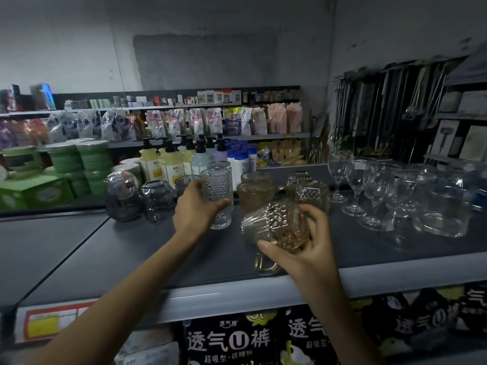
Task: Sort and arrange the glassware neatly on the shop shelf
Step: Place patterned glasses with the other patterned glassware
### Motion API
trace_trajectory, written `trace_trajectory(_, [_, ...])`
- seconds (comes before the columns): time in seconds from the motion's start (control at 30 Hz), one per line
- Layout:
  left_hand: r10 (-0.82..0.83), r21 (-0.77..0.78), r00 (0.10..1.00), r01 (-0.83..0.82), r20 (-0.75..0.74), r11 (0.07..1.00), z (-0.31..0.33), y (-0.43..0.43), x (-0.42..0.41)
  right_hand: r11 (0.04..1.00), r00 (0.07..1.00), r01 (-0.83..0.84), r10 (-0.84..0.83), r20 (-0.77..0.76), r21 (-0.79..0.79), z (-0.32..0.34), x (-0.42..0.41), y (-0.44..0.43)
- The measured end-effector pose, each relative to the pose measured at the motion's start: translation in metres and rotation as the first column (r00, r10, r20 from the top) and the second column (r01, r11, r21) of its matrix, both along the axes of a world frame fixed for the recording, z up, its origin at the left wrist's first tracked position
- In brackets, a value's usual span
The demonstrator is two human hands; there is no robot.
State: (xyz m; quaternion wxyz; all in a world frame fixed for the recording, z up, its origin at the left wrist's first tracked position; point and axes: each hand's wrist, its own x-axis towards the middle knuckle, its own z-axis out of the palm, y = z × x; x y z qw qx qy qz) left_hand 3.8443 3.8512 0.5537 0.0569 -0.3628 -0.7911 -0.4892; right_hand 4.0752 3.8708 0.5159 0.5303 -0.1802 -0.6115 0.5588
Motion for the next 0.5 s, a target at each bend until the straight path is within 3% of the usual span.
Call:
trace_trajectory(0.13, [-0.014, 0.011, 1.0, 0.014, -0.001, 1.0, 0.003, -0.008, 0.001, 1.0, 1.0, 0.005, -0.005, 0.006, 0.008, -0.003, 0.002, -0.001])
trace_trajectory(0.27, [-0.02, 0.16, 1.0, 0.024, -0.022, 0.987, 0.006, -0.033, 0.015, 1.0, 1.0, 0.025, -0.025, 0.003, 0.015, -0.001, 0.006, -0.006])
trace_trajectory(0.37, [-0.21, 0.217, 0.977, 0.214, -0.043, 0.952, 0.007, -0.056, 0.043, 0.999, 0.999, 0.039, -0.039, -0.011, 0.009, 0.002, 0.012, -0.01])
trace_trajectory(0.5, [-0.516, 0.175, 0.855, 0.517, -0.059, 0.838, 0.009, -0.073, 0.088, 0.999, 0.999, 0.039, -0.039, 0.006, -0.012, 0.013, 0.031, -0.018])
